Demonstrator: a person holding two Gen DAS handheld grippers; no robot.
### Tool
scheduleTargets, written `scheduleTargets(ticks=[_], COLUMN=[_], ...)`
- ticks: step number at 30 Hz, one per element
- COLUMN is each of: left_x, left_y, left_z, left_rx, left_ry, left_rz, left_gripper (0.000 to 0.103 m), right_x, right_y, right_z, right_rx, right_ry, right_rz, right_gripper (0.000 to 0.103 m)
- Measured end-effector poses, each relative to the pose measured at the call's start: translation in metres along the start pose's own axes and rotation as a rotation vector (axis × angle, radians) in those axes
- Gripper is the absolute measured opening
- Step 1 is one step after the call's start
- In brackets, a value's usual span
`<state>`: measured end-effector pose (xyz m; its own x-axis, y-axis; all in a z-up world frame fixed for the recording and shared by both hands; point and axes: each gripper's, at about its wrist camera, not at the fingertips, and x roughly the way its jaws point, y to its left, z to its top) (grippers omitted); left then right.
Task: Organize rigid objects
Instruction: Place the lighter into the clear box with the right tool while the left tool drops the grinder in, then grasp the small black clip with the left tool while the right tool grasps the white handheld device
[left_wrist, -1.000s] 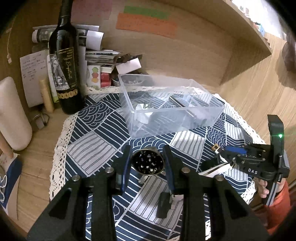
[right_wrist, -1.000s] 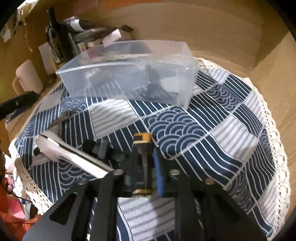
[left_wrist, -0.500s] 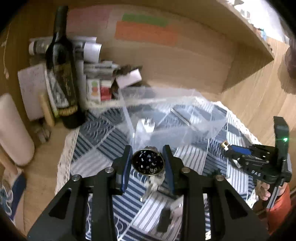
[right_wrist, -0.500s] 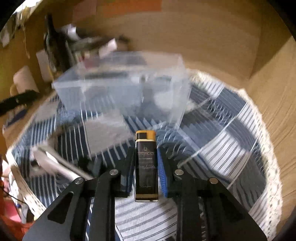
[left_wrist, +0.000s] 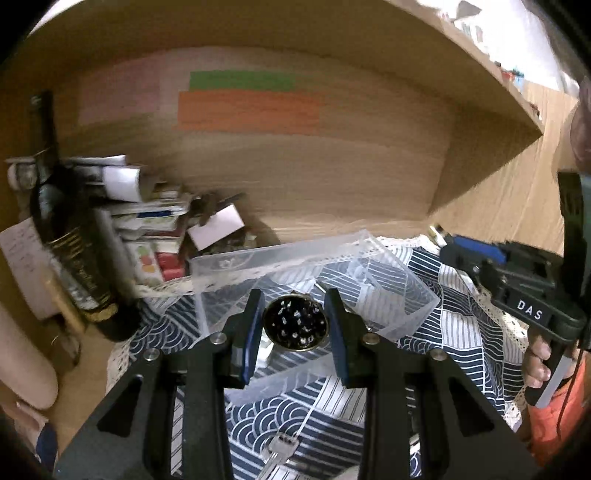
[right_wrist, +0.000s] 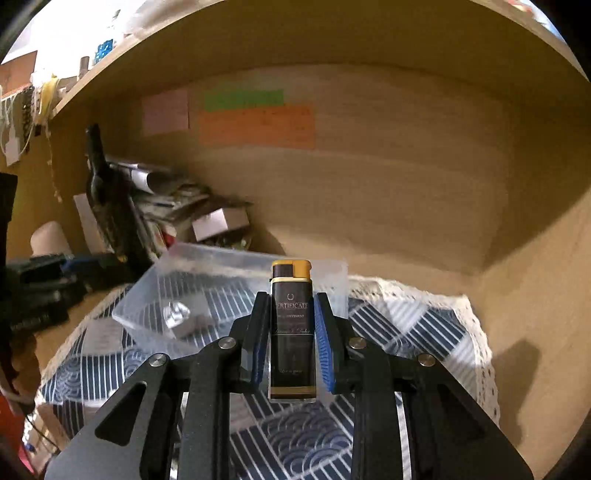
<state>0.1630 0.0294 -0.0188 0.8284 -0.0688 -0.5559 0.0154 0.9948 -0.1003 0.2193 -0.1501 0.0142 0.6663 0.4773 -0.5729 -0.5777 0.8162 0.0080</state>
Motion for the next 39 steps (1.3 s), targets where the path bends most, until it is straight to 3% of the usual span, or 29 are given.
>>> scheduleTargets(ticks=[7,15,25,29,33,37,39], left_x=[0.041,0.082,0.105,0.097,0.079,0.048,0.028], left_y=[-0.011,-0.003,0.001,0.002,0.002,-0.001,-0.003], left_z=[0.004,-0.002,-0.007,-0.006,-0.003,-0.001,-0.002], left_rx=[0.025,0.010,0.006,0.002,0.007,0.023,0.030], left_ry=[0.078,0.176,0.232,0.224,0.186,0.126,0.089], left_rz=[-0.017,-0.053,-0.062,-0.047,-0.041,-0.025,-0.008], left_gripper=[0.033,0.033,0.033,0.039,0.045,0.066,0.067], right_x=[0.047,0.101,0.125,0.120,0.106,0.076,0.059], right_y=[0.013,0.018,0.025,0.027,0.026,0.027,0.028], right_z=[0.010,-0.004,-0.018,-0.017,-0.011,-0.005,-0.003], right_rx=[-0.035,-0.045,-0.065,-0.072,-0.066,-0.061,-0.059], right_ry=[0.077,0.216,0.305,0.289,0.256,0.195,0.166], right_rz=[0.065,0.097,0.099,0.071,0.068,0.062,0.067], right_gripper=[0.022,0.022,0.022,0.023,0.037,0.044,0.049])
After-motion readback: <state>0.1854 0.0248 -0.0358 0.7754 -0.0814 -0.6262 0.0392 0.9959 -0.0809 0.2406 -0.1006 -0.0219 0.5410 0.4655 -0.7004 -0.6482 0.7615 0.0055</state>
